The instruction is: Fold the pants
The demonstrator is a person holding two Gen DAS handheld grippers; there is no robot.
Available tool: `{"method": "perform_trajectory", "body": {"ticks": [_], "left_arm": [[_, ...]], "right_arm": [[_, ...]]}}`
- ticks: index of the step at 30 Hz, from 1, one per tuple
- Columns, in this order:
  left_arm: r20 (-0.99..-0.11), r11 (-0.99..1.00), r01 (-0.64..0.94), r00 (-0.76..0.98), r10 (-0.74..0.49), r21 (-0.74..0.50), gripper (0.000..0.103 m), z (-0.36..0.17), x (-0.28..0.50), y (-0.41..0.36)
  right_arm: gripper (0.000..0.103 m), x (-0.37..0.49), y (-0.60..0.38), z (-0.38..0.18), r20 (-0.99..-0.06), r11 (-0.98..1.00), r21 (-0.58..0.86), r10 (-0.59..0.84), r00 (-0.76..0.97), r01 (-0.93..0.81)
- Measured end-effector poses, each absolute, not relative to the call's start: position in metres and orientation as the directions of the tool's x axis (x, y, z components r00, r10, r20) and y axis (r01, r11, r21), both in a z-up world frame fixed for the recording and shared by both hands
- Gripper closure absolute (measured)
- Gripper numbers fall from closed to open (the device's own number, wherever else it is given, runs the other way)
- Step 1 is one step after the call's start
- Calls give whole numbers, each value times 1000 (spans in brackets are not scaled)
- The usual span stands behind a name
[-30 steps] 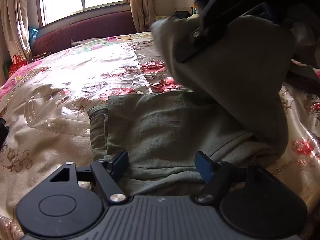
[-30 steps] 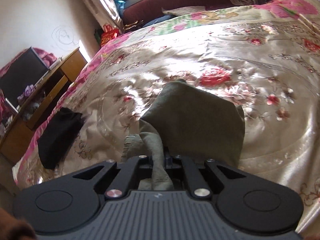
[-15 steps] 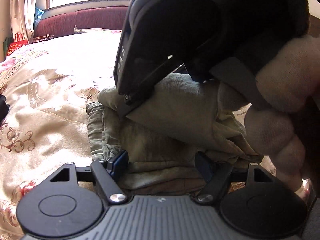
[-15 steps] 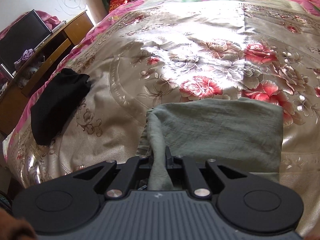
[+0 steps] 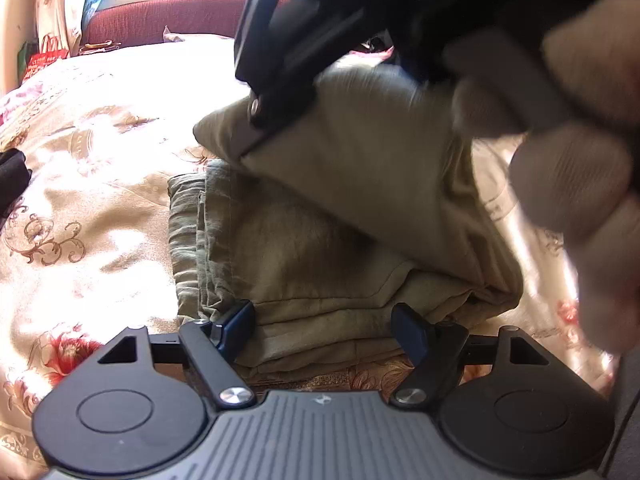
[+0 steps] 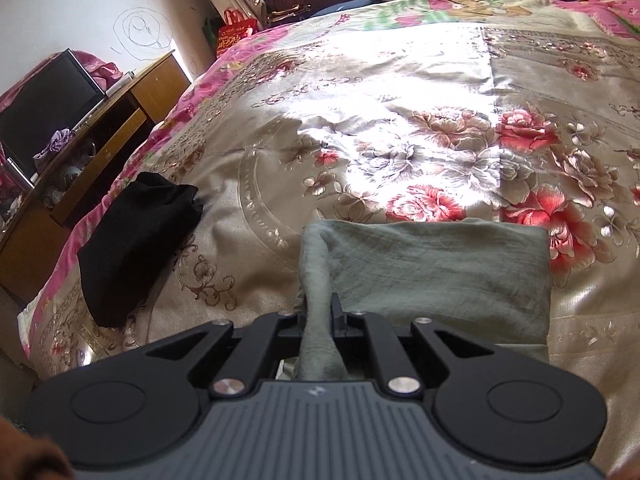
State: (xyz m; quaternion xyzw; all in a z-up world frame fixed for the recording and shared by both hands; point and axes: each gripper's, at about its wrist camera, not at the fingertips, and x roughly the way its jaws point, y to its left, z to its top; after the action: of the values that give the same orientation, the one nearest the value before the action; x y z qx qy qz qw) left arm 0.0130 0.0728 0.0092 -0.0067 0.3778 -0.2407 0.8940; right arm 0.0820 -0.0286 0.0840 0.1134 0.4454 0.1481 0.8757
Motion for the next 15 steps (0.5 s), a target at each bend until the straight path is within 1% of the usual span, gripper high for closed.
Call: {"method": "perform_trajectory", "body": {"ticks": [1, 4, 7, 10, 13, 15], "left_arm": [[-670, 884, 420, 599, -439, -204, 15, 10, 12, 75], [-685, 900, 408, 612, -395, -154, 15, 8, 4, 83], [-668, 900, 415, 633, -391, -133, 15, 14, -8, 87], [-662, 909, 401, 650, -372, -117, 14, 16, -19, 93], [-648, 912, 382, 659, -382, -150, 14, 18, -21, 101], [-649, 915, 368, 658, -383, -168, 14, 17, -21, 104]], "right_arm": [[93, 82, -23, 79, -758, 932, 326, 359, 545, -160], [87, 83, -10, 61, -791, 923, 338, 383, 477, -181], [78, 84, -9, 55, -785, 891, 411, 453, 422, -193], [77, 78, -9, 58, -755, 844, 487, 536, 378, -224], [76, 70, -16, 69, -738, 847, 471, 532, 415, -247], [69, 69, -24, 75, -739, 862, 440, 506, 444, -251]]}}
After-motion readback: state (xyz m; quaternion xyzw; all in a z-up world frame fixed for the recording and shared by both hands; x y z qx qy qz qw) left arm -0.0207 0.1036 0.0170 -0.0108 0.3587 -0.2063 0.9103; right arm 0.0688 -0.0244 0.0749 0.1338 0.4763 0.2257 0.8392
